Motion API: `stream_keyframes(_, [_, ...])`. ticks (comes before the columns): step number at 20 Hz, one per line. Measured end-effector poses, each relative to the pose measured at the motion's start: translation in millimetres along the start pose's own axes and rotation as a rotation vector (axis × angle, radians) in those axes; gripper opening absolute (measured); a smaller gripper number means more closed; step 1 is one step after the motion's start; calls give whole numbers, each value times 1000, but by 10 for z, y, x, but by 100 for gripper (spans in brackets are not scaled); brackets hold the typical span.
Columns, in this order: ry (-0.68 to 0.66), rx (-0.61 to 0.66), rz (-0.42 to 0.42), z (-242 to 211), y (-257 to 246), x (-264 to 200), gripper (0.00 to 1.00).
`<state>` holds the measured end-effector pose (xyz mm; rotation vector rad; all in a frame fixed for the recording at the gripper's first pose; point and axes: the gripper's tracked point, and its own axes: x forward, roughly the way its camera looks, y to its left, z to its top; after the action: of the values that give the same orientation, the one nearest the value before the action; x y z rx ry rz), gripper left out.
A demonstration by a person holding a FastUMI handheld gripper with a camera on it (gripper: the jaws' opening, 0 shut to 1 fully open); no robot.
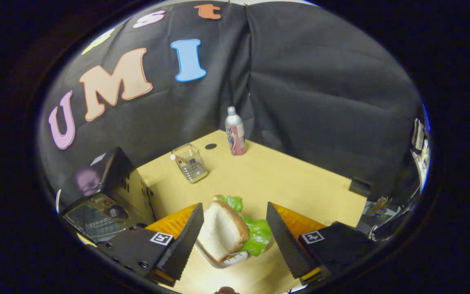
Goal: Open the toaster oven, put the food inside, and close the toaster oven door.
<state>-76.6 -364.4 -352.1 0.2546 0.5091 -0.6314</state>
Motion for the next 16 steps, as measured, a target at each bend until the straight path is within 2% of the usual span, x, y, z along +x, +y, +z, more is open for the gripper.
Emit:
stream_keyframes(6, [126,-3,49,-404,22,290,98])
stream_keyframes(9, [174,-37,63,-527,63,306,83])
stream_keyframes(12, [184,10,105,-546,187,298,67])
stream_keyframes(13, [183,49,151,-542,304,269,62])
stream_keyframes(16, [163,64,135,-540,304,278,47])
